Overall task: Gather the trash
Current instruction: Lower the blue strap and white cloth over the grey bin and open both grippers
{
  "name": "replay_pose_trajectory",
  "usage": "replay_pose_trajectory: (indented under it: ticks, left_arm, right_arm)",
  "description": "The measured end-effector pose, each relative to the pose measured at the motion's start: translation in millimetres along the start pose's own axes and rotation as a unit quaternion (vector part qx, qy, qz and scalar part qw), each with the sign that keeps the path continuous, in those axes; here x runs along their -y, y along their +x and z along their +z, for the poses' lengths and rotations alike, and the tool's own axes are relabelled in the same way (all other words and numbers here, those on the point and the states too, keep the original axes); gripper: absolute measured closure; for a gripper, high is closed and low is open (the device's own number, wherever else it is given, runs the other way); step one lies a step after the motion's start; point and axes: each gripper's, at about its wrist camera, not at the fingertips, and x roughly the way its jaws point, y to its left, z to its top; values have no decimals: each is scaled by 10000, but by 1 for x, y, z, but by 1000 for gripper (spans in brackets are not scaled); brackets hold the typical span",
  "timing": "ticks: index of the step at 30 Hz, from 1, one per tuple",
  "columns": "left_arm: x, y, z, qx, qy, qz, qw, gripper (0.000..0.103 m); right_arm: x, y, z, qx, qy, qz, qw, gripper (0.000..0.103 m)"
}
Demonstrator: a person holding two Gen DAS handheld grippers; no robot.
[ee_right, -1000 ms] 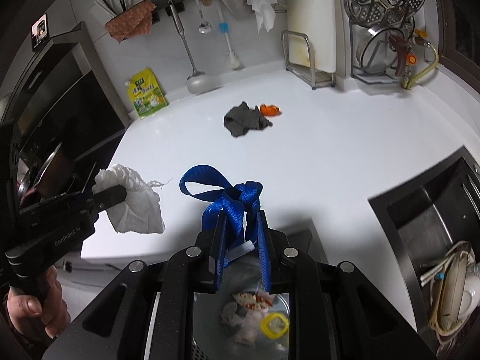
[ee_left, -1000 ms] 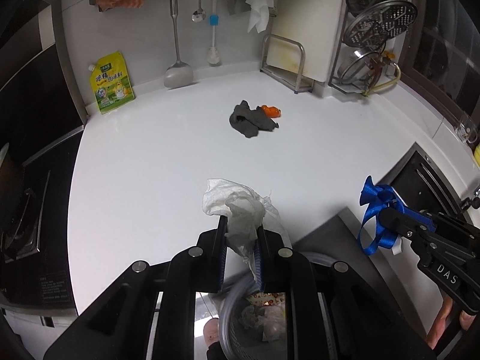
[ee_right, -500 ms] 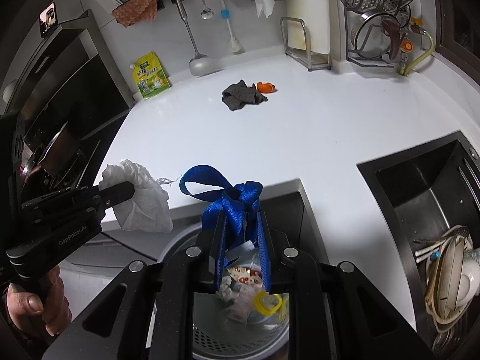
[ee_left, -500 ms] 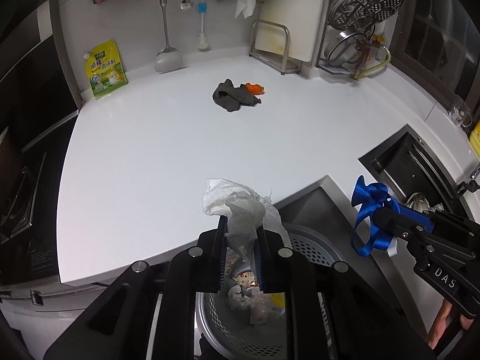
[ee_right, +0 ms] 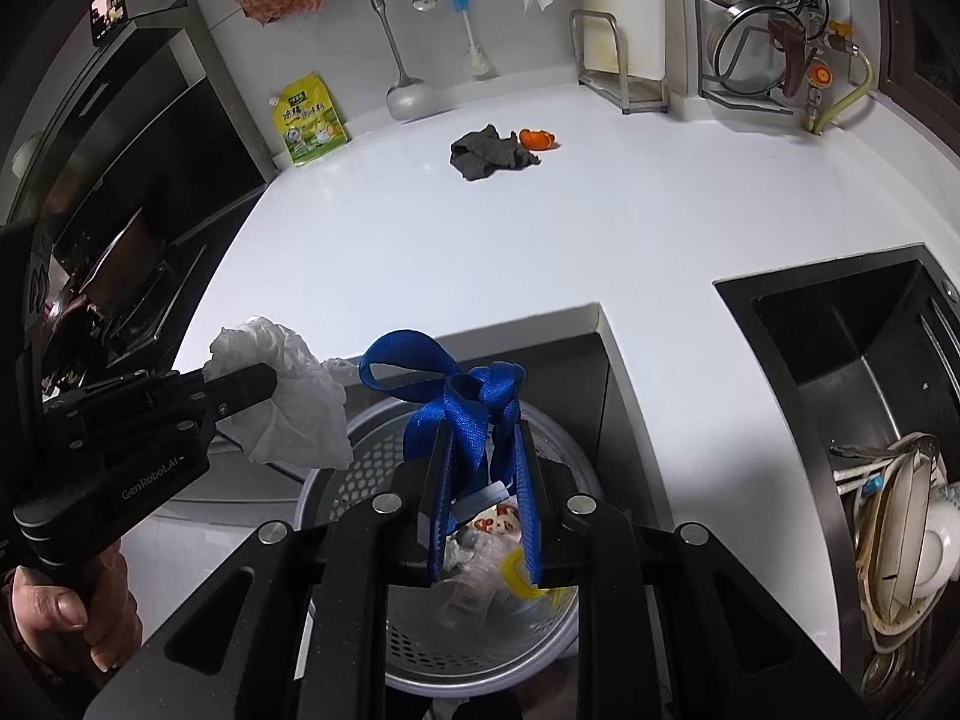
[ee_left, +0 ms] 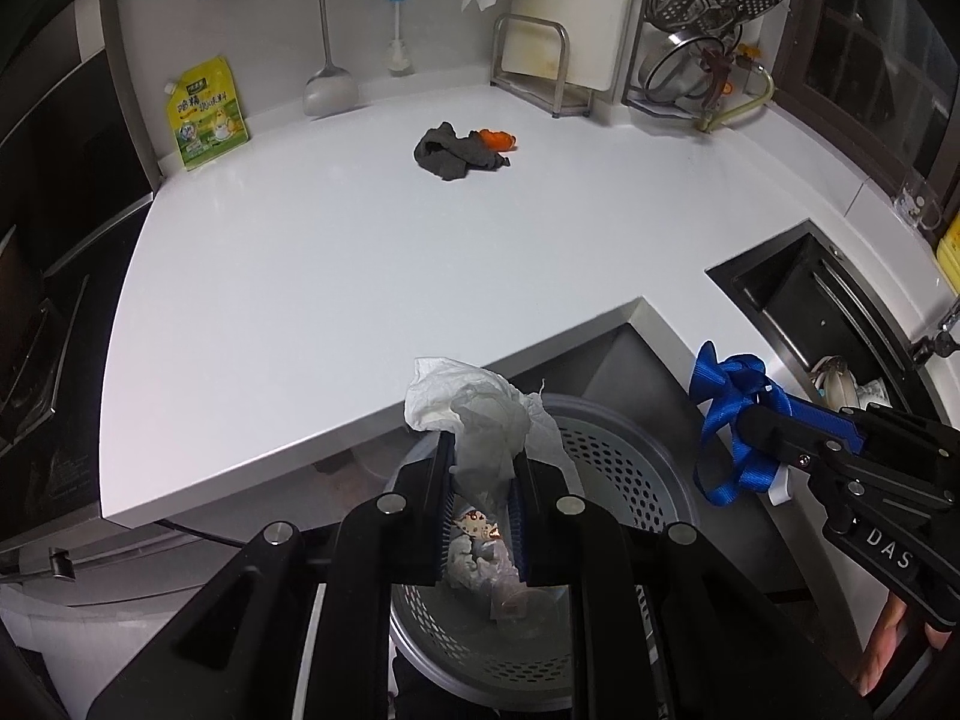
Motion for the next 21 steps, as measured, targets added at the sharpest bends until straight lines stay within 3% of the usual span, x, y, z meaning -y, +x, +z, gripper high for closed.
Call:
replay_pose_trajectory:
  ticks: [21]
  left_arm:
    - [7, 25, -34, -511, 172, -20, 9985, 87]
  right_arm:
    - [1, 31, -35, -574, 12, 30, 9983, 84]
